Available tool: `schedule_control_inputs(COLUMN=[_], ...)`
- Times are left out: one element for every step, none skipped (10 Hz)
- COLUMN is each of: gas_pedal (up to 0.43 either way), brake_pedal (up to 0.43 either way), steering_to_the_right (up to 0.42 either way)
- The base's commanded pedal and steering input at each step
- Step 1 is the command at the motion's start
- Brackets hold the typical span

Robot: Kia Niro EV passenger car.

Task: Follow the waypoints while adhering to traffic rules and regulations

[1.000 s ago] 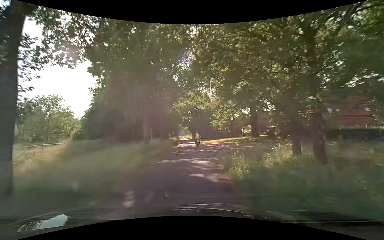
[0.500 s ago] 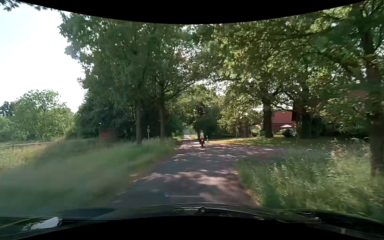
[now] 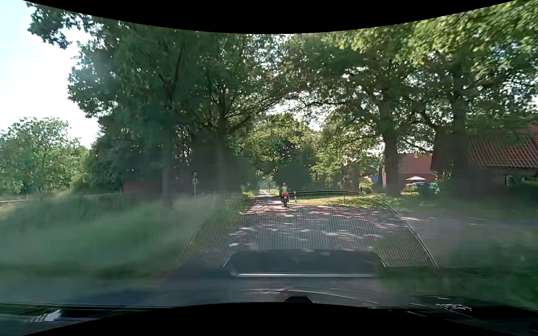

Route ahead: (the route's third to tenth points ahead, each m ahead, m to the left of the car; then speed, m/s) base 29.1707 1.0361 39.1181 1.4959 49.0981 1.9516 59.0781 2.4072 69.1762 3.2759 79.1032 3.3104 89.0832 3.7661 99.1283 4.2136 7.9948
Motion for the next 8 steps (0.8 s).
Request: schedule_control_inputs(gas_pedal=[0.15, 0.15, 0.15, 0.15, 0.15, 0.15, 0.15, 0.15], brake_pedal=[0.0, 0.0, 0.0, 0.0, 0.0, 0.0, 0.0, 0.0], steering_to_the_right=[-0.003, -0.003, -0.003, -0.003, -0.001, -0.001, -0.001, -0.001])
